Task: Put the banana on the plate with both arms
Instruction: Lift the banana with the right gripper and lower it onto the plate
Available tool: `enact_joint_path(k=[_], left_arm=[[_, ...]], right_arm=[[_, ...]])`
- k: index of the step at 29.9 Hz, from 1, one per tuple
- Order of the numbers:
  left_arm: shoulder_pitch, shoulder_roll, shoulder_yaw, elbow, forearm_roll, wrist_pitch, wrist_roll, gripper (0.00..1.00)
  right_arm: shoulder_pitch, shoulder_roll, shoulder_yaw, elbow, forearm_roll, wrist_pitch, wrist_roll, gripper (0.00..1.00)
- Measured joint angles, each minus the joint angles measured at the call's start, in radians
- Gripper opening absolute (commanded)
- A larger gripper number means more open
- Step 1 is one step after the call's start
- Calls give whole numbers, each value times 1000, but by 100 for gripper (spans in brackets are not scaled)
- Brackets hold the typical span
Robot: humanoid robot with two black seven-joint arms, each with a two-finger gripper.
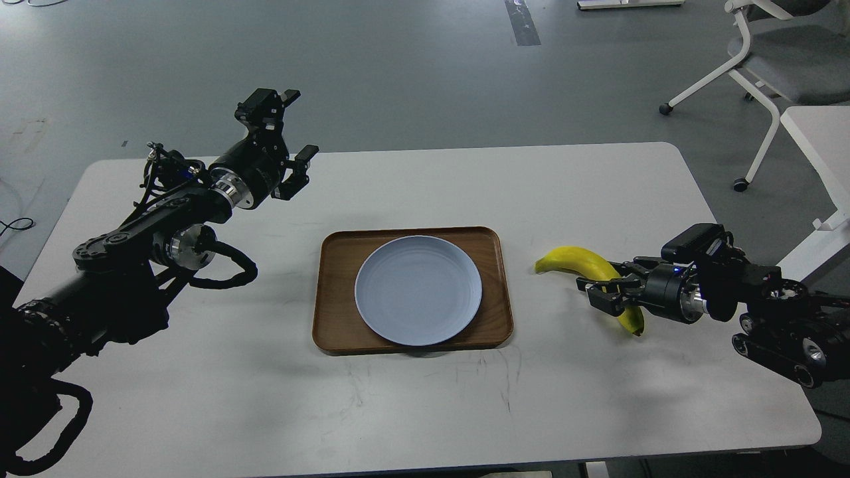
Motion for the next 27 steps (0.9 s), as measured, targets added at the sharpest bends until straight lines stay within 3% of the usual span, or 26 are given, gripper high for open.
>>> enact_joint_path(k=[9,17,27], left_arm=[[2,-9,5,2,4,10,0,98],[2,-15,5,2,6,18,0,98],[-3,-11,5,2,6,26,0,98]], right_arm=[[29,12,-45,-14,3,-8,16,0],[222,49,-28,12,17,-36,24,0],[396,363,-124,-2,14,14,35,0]])
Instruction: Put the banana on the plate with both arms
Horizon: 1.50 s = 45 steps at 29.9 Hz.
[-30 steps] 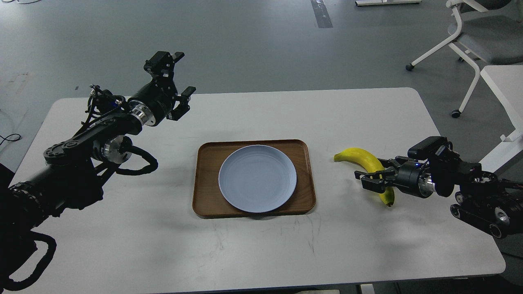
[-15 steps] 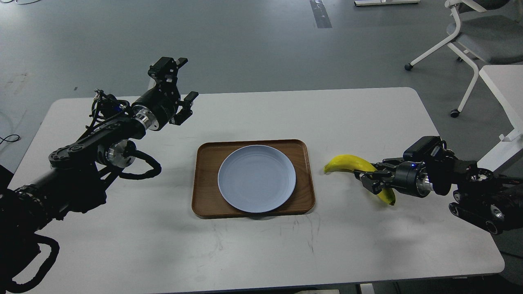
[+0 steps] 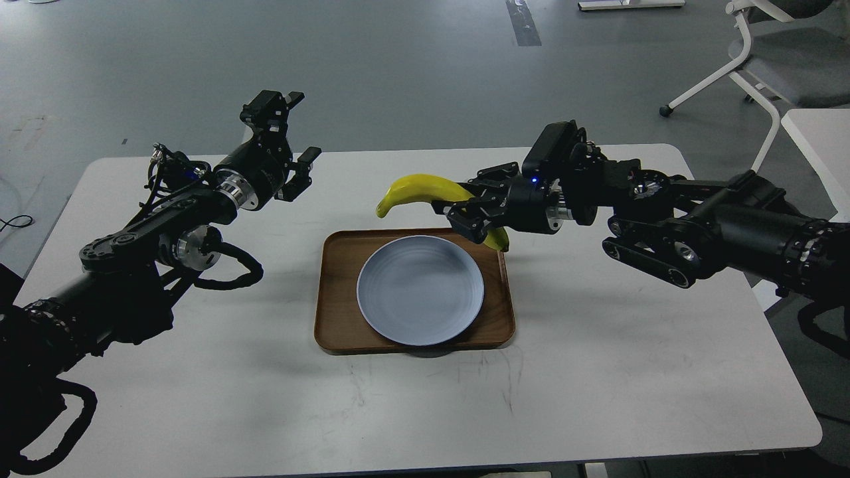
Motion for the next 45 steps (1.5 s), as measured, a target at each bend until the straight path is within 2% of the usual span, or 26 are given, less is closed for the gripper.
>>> enact_joint_path(k=[3,7,14,16,17,18,19,20,21,22,31,38,41,45], left_arm=[[0,0,0,0,0,4,0,98],[-4,-2,0,0,0,14,0,98],[-8,-2,0,0,0,20,0,98],[-8,0,0,0,0,21,0,98],[-8,2,0,0,0,21,0,98],[-8,3,0,0,0,21,0,98],[-8,3,0,0,0,21,1,98],[-8,4,0,0,0,21,1,98],[-8,5,0,0,0,21,1,98],[-8,5,0,0,0,21,1,98],[-10,3,0,0,0,20,1,99],[-15,-1,0,0,1,17,4,98],[-16,-1,0,0,1,14,6,98],[-16,-2,-3,0,-1,11,7,98]], right_arm=[[6,95,-56,-36,2,28,-17,0],[-5,162,-113,-106,2,52,-25,0],[-47,186,-159,-149,2,56,-27,0],[-57,187,-162,-150,2,56,-27,6],[-62,187,-162,-150,2,56,-27,13],[-65,187,-162,-150,2,56,-27,28],[-68,187,-162,-150,2,55,-27,29],[-70,186,-159,-150,2,53,-27,57],[-71,185,-154,-151,2,50,-27,91],[-72,183,-151,-152,3,46,-27,97],[-89,175,-88,-135,164,15,-29,100],[-49,117,-64,-132,218,20,-30,100],[-19,72,-25,-134,380,26,-32,100],[10,6,16,-134,755,63,-35,100]])
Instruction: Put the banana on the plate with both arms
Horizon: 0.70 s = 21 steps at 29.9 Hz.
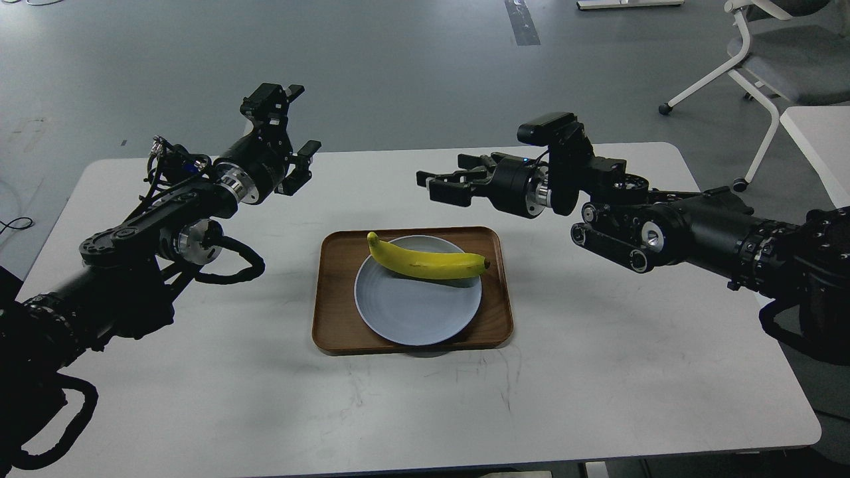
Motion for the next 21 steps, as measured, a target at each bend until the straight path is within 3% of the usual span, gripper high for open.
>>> enact_joint_path(k=[5,11,15,21], left_arm=[[3,-11,-10,0,-7,-2,1,98],[7,-36,-17,0,-15,-3,2,98],[16,-49,-54,0,-34,-5,2,98],[39,-61,-74,-1,-42,-9,2,99]], right_arm=[[6,-120,52,0,439,74,-2,100],[-114,-254,270,5,865,321,-17,100],[-253,-288,495,5,979,414,-64,100],[-373,-283,698,21,1028,428,-159,100]])
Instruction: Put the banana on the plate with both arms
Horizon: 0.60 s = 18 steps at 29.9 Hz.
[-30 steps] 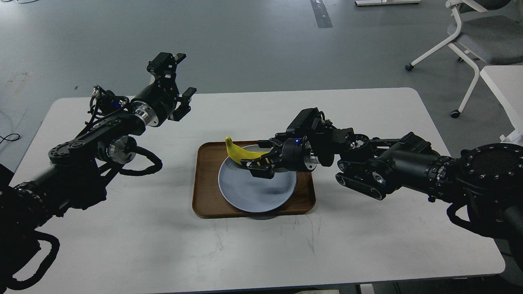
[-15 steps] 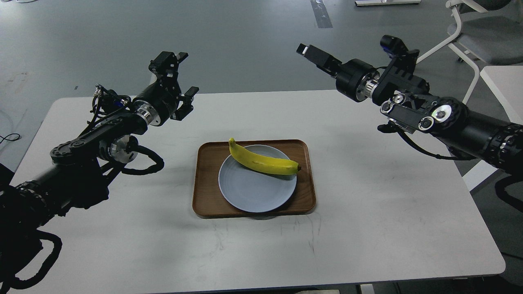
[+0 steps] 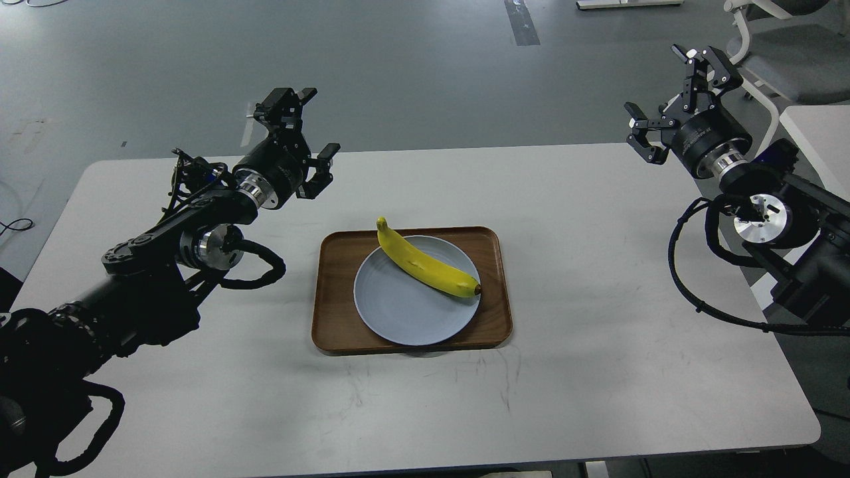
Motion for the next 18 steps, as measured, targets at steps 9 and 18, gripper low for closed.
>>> enact_joint_path(k=[9,18], left_arm=[[27,18,0,5,-1,-86,0,98],[53,24,3,10,-1,-92,0,99]], right_arm=[[19,-13,-102,8,-25,132,-116,100],[114,52,-220,-4,-59,78,-132,100]])
